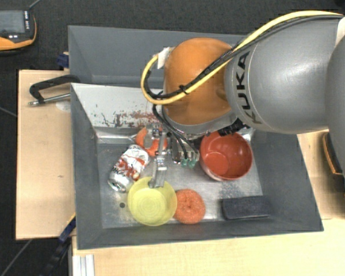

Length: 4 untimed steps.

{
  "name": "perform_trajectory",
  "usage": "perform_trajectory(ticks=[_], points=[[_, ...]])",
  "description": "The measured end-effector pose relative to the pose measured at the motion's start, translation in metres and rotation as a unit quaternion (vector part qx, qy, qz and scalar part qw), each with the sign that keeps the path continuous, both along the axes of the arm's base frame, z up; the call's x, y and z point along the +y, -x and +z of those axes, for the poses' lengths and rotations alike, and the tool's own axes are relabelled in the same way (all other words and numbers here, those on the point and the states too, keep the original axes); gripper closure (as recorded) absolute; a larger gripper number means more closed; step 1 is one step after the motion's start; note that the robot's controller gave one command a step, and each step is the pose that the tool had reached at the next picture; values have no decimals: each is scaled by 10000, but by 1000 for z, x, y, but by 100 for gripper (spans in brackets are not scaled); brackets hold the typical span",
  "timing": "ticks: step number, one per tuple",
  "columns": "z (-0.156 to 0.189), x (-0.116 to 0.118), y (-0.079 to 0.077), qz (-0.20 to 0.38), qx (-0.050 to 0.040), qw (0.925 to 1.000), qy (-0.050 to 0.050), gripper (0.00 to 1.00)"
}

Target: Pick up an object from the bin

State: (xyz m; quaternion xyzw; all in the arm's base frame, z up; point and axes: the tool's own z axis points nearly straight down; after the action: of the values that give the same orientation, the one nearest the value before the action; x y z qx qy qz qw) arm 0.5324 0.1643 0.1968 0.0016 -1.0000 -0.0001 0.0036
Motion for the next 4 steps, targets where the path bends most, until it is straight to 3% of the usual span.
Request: perform_trajectory(ticks=[1,2,3,4], points=[[-61,21,27,1380,17,9904,-15,0],[-89,-22,-20,1463,-25,9892,-19,0],[-127,18,-66,2285,-51,9735,-32,0],[-125,17,-66,2274,-52,9738,-35,100]])
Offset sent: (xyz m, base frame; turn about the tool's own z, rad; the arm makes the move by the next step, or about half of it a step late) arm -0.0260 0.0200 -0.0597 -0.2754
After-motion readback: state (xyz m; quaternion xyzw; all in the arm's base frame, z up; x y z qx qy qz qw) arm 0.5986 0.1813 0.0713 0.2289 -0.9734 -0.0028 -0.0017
